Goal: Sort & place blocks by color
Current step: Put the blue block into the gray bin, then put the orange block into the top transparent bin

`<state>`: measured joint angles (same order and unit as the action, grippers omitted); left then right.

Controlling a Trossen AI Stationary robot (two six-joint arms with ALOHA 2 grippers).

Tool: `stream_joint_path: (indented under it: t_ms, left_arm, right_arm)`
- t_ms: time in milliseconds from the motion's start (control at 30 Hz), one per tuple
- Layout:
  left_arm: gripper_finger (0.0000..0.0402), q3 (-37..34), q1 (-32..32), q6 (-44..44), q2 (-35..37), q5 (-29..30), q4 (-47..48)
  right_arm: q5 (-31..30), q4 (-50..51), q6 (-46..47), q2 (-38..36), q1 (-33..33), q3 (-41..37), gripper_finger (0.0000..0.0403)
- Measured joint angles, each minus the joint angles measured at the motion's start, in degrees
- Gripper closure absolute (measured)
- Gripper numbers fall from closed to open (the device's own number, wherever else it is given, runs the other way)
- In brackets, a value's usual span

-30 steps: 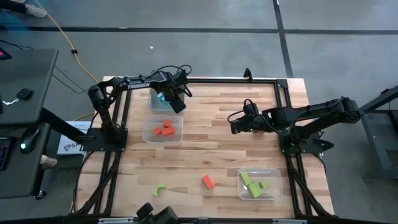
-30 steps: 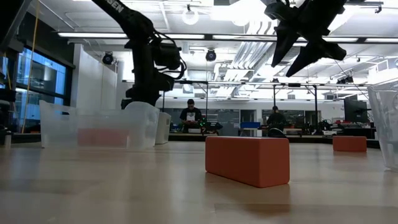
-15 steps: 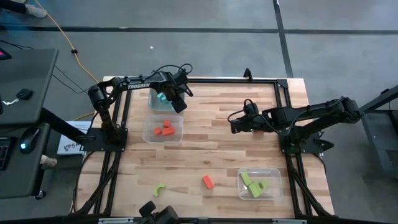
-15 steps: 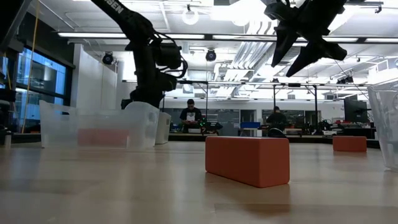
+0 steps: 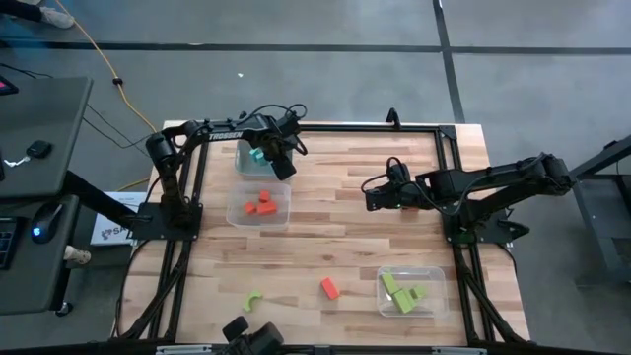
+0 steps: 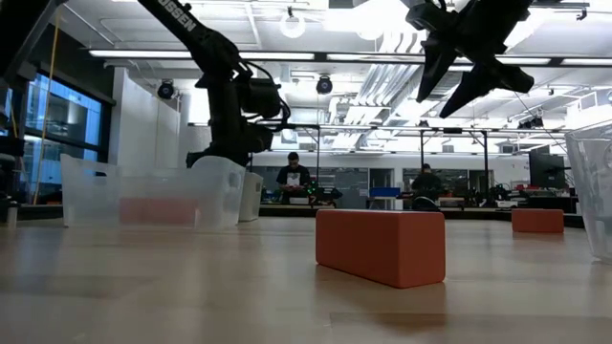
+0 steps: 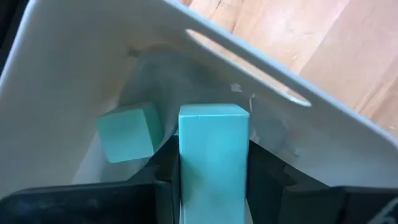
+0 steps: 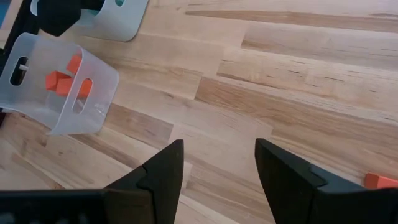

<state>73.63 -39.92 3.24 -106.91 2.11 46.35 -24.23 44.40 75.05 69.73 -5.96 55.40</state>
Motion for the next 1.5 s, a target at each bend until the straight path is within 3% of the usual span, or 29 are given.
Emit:
stream_joint_path:
  t_ms: [900, 1100, 1267, 1500]
  left_arm:
    - [0.0229, 0.8, -0.3, 1.9, 0.0, 0.0, 1.4]
    - [0.0233, 6.8, -0.3, 1.9, 0.0, 0.0, 7.0]
    - [0.0233, 13.9, -0.3, 1.9, 0.0, 0.2, 13.2]
    - [0.0233, 24.2, -0.1, 0.8, 0.0, 0.2, 22.2]
  right_arm:
    - [0.7, -0.5, -0.3, 0.0, 0.0, 0.0, 0.0214]
    - [2.7, 1.8, -1.7, 0.0, 0.3, 0.0, 0.0214]
    - [7.7, 10.2, -2.7, 0.0, 2.0, 0.0, 0.0199]
    - [13.8, 20.4, -18.2, 0.0, 5.3, 0.0, 0.0175]
